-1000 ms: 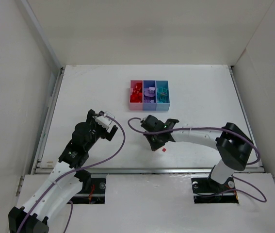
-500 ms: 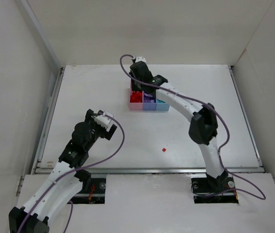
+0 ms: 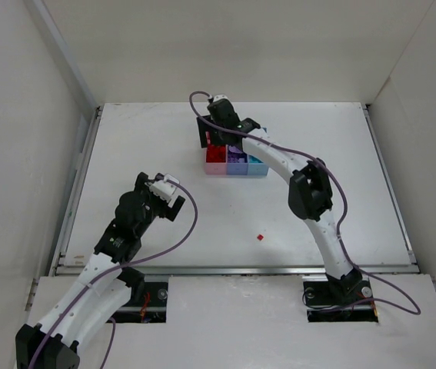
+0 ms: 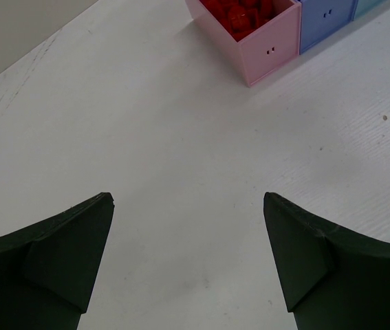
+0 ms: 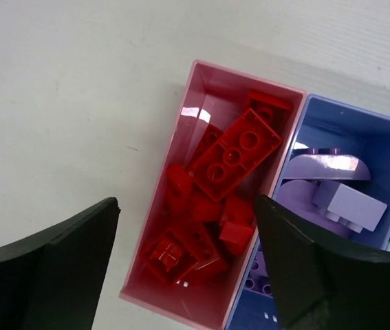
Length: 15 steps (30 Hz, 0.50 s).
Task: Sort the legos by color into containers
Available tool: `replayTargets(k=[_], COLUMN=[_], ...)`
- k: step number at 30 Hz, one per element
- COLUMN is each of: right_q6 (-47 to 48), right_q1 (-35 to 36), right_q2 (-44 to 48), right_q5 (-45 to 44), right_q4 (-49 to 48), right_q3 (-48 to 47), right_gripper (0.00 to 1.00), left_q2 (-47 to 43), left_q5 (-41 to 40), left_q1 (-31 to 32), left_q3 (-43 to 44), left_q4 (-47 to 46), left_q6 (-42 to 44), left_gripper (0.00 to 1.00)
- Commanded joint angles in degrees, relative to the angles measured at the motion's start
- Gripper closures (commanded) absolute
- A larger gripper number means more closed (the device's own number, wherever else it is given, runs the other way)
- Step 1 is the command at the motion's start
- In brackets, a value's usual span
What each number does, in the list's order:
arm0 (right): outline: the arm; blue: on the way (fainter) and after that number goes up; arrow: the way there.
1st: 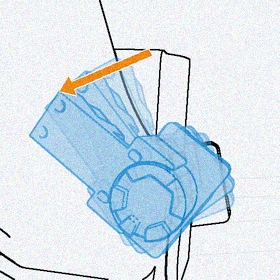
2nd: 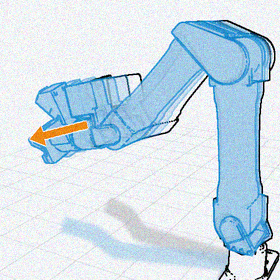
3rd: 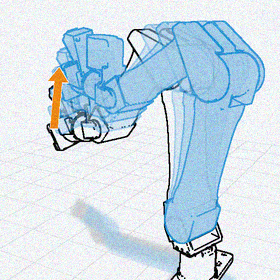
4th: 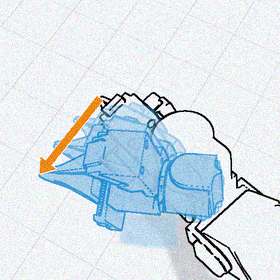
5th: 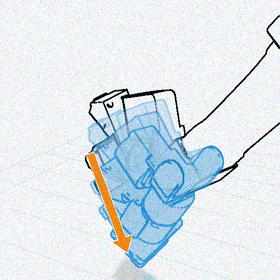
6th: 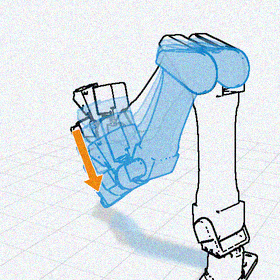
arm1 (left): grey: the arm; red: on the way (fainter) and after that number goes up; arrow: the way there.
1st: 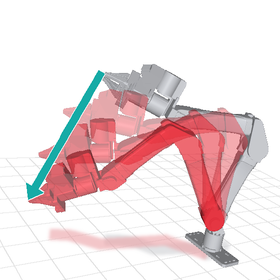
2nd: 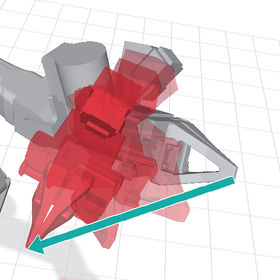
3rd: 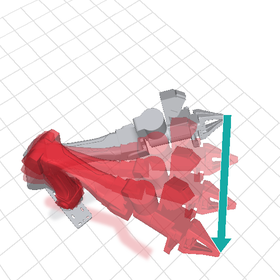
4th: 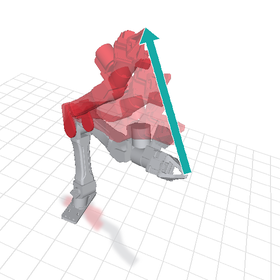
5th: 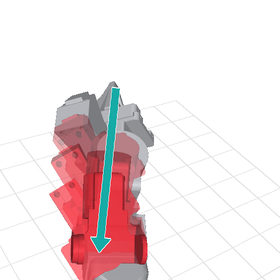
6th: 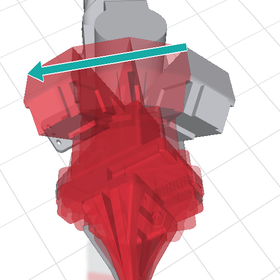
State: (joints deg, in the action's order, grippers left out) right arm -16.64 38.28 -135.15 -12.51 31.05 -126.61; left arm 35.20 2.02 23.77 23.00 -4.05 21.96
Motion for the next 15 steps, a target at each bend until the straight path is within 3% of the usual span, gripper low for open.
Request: replayTargets(k=[1, 8, 15], right_q6=[1.4, 2.0, -5.1], right_q1=[-0.2, -0.2, 0.3], right_q2=[2.3, 6.8, 32.8], right_q5=[4.2, 3.6, -0.9], right_q4=[-2.7, 3.6, 5.2], right_q3=[-2.6, -1.5, 31.3], right_gripper=[0.13, 0.09, 0.07], left_q2=[-0.2, -0.2, -1.4], left_q5=[-0.5, -0.5, -0.5], left_q1=[-0.2, -0.2, -0.2], left_q3=[-0.2, -0.2, -0.7], left_q4=[-2.7, -2.7, -3.2], left_q6=[-0.4, -0.4, -0.4], left_gripper=[0.12, 0.1, 0.1])
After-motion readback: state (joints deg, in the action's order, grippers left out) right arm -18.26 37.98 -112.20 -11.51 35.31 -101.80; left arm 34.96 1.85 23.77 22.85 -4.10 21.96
